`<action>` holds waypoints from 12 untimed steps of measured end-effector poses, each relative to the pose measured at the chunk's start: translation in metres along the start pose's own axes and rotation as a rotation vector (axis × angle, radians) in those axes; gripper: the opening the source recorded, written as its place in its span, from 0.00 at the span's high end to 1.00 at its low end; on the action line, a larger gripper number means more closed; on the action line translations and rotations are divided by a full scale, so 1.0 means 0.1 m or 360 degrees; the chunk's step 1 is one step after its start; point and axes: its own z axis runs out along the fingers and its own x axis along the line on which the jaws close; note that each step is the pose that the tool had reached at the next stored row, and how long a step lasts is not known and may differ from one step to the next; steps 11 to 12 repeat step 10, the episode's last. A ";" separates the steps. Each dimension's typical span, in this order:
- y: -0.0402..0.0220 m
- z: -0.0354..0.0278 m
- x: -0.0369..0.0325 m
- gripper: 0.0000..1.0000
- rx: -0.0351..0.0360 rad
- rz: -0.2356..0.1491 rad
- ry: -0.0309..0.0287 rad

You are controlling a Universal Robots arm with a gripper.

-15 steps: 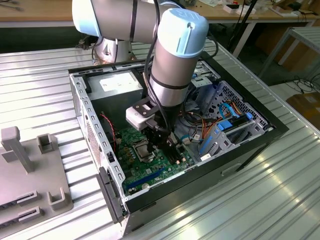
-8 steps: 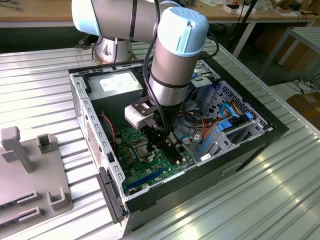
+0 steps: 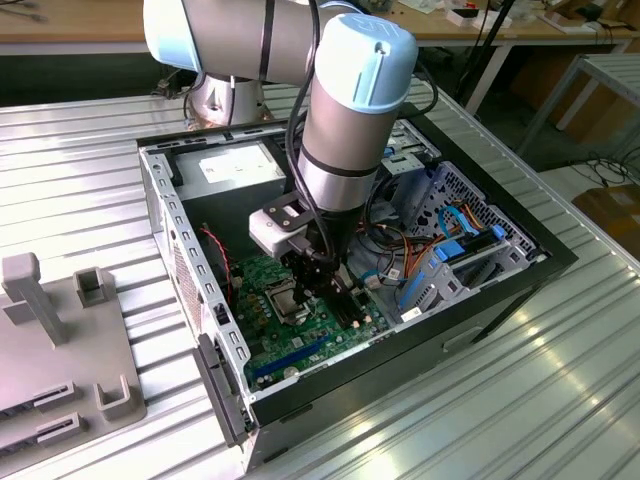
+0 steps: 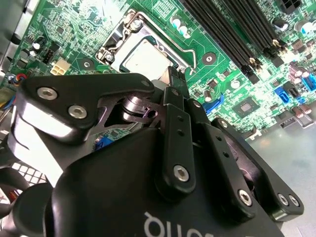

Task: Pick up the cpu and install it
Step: 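Install the first cpu locking lever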

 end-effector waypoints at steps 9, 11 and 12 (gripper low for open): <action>0.000 0.000 0.000 0.89 -0.0002 0.0019 -0.00011; 0.000 0.000 0.000 0.89 -0.0002 0.0021 -0.00011; 0.000 0.000 0.000 0.89 -0.0002 0.0021 -0.00011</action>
